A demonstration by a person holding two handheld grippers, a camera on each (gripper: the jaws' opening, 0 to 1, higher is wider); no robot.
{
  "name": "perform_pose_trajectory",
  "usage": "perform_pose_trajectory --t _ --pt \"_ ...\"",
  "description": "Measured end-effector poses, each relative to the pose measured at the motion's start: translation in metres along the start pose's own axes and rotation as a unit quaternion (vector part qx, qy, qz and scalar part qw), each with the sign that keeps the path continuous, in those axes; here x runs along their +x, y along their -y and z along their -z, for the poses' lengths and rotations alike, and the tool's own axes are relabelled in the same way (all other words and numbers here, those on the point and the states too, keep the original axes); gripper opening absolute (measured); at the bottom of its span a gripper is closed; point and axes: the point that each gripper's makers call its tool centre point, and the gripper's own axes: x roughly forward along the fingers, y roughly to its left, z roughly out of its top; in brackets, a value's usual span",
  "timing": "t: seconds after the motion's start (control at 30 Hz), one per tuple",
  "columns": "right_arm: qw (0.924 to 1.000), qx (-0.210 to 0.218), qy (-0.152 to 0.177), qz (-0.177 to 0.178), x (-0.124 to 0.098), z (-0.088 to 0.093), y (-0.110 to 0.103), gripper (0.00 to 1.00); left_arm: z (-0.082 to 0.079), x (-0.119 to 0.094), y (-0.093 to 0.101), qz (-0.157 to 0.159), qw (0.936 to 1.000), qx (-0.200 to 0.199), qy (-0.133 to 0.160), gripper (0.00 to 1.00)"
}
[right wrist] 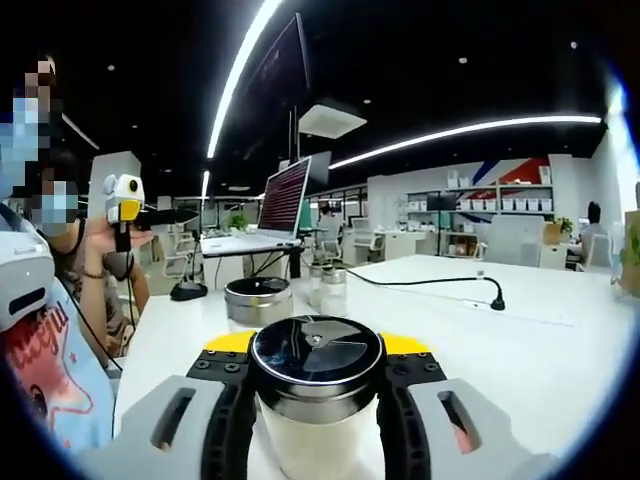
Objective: Rotate the seasoning bottle until the label or dispensing opening points toward the visible target arrow and the bottle remains upright within the marked orientation range
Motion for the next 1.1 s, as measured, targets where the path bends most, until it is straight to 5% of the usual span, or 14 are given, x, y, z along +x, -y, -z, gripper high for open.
perform_pose_trajectory --t 1.1 --pt "0.9900 0.003 0.028 0.138 -0.004 -0.001 0.012 0.45 0.001 0.001 -0.001 -0.003 1.0000 -0.005 0.000 0.94"
